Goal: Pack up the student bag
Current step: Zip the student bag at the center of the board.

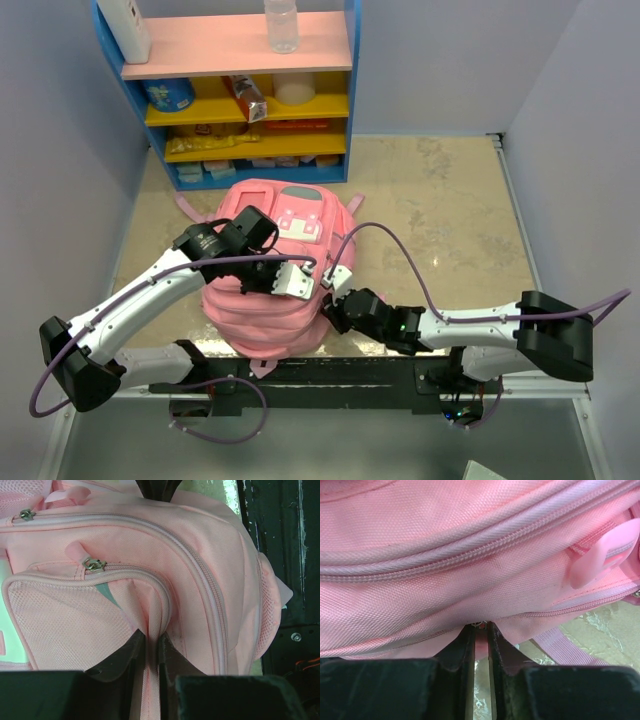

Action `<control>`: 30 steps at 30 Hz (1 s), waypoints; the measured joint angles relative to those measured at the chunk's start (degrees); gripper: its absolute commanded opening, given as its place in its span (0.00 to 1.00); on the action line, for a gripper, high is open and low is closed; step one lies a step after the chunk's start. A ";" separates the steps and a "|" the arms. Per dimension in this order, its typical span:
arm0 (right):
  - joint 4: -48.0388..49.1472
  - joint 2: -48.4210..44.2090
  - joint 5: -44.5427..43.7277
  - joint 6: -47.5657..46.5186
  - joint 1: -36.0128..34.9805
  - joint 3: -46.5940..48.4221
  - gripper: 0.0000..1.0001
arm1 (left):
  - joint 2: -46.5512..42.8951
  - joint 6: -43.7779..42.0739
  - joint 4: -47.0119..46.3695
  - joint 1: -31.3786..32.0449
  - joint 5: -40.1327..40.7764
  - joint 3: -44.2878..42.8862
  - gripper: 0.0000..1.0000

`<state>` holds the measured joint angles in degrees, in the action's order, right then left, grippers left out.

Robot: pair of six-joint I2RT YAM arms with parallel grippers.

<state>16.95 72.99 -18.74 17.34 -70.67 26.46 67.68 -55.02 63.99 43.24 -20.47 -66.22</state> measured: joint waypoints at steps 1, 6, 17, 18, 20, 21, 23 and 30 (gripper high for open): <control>-0.24 -0.02 -0.24 0.44 -0.04 0.00 0.06 | 0.00 0.00 0.00 0.00 -0.02 -0.04 0.08; -3.87 -3.04 -3.65 4.44 -0.28 -0.11 0.00 | 0.00 -0.02 0.04 0.00 0.09 -0.15 0.08; -13.00 -4.35 -14.86 13.66 2.23 1.90 0.00 | 0.59 -0.22 0.59 0.00 -0.22 -0.55 0.08; -13.11 -4.09 -14.86 13.73 3.28 2.08 0.00 | 0.61 -0.28 0.70 0.00 -0.26 -0.61 0.08; -12.98 -3.65 -14.32 13.68 6.14 2.25 0.00 | 0.63 -0.35 0.83 0.00 -0.35 -0.63 0.08; -12.79 -3.54 -13.79 13.55 7.50 2.32 0.00 | 0.66 -0.42 0.83 0.00 -0.37 -0.66 0.08; -12.57 -3.15 -13.00 13.16 9.16 2.86 0.00 | 0.74 -0.50 0.68 0.00 -0.42 -0.66 0.08; -12.09 1.18 -11.52 11.32 12.35 6.05 0.06 | 1.18 -0.39 -0.15 0.00 -0.61 -0.79 0.13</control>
<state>4.86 74.17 -30.26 28.67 -58.33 32.51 68.86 -55.42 63.83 43.24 -21.08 -67.00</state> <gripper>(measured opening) 0.140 0.180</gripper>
